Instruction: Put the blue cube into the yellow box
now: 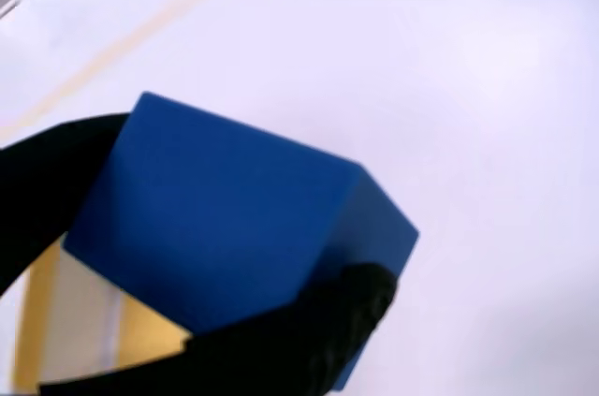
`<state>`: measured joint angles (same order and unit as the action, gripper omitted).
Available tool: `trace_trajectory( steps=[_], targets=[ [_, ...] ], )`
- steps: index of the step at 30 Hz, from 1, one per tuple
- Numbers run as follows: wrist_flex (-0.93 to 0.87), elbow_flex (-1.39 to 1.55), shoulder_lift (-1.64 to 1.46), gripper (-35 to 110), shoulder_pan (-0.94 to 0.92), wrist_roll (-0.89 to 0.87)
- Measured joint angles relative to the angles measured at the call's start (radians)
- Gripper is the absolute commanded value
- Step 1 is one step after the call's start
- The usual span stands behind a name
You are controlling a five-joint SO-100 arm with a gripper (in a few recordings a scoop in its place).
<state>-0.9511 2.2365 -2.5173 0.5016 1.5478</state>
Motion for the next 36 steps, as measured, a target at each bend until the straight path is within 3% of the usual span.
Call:
trace_trajectory(
  steps=[16,27,36],
  targets=[
    [-0.255,-0.178,0.186,32,0.382,-0.206],
    [-0.285,-0.282,0.4,32,0.492,-0.316],
    [-0.287,-0.287,0.514,32,0.502,-0.287]
  ],
)
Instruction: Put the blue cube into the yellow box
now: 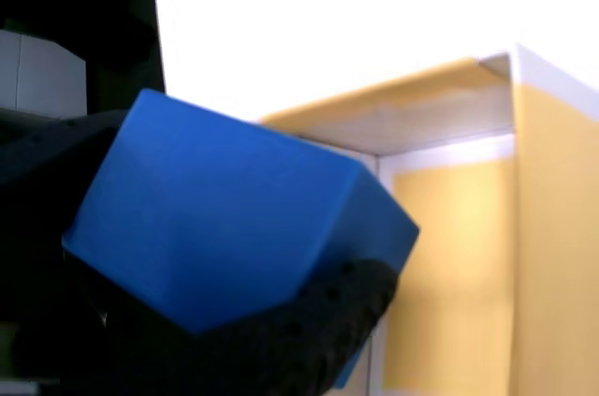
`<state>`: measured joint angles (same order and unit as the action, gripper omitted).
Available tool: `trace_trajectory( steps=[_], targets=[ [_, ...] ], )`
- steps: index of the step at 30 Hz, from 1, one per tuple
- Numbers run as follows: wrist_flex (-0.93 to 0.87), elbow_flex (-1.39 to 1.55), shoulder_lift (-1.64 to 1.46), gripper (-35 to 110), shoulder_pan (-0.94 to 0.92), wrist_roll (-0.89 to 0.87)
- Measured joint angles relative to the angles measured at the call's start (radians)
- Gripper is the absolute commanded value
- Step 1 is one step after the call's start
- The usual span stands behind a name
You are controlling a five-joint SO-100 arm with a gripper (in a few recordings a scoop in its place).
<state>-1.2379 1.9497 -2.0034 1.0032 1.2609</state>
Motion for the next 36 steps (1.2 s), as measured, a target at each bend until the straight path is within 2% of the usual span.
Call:
trace_trajectory(
  steps=[11,26,31,36],
  targets=[
    [0.023,0.006,0.063,34,0.043,0.025],
    [0.107,0.118,0.092,48,0.054,0.04],
    [0.107,0.118,0.092,46,0.054,0.037],
    [0.092,0.117,0.08,33,-0.02,0.1]
  ],
)
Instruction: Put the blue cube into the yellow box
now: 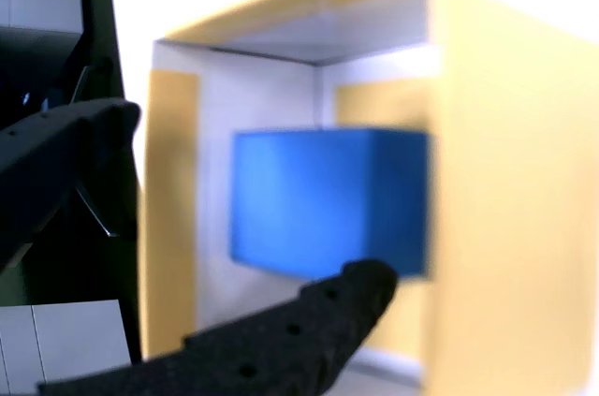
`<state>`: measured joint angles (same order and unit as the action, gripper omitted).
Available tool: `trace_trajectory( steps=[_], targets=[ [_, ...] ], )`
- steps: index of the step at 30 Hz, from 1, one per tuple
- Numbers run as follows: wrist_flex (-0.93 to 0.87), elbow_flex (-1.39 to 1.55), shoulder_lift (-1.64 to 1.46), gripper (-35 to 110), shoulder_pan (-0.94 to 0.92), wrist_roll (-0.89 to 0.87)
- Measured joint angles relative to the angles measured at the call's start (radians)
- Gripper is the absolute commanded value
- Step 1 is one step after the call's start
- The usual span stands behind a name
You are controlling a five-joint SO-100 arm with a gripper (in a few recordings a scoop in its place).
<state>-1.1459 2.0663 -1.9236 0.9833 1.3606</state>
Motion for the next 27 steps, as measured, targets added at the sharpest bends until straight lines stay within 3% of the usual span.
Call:
trace_trajectory(
  steps=[9,16,27],
  targets=[
    [0.061,-0.002,-0.163,14,-0.367,0.201],
    [0.25,0.163,-0.307,2,-0.704,0.347],
    [0.379,0.591,-0.664,0,-0.868,0.419]
  ],
)
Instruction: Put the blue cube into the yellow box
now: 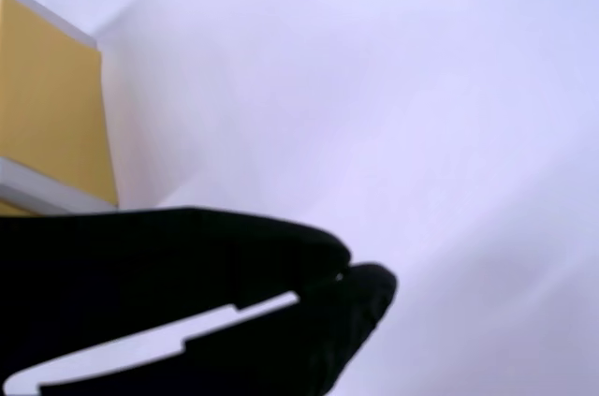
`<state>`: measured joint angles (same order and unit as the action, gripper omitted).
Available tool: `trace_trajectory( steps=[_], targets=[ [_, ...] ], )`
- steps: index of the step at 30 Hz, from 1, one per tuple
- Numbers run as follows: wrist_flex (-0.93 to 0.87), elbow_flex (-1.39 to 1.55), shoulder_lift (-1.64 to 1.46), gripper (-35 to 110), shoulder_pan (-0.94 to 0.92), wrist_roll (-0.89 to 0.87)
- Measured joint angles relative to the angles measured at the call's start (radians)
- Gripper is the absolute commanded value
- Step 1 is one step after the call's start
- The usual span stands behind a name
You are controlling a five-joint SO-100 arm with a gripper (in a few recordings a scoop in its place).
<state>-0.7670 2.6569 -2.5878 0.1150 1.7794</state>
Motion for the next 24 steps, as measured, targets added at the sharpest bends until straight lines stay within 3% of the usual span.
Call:
trace_trajectory(
  steps=[6,15,24],
  targets=[
    [-0.002,0.225,-0.236,0,-0.025,-0.006],
    [-0.144,0.449,-0.584,0,-0.075,-0.008],
    [-0.416,0.46,-0.727,0,-0.109,-0.008]
  ],
)
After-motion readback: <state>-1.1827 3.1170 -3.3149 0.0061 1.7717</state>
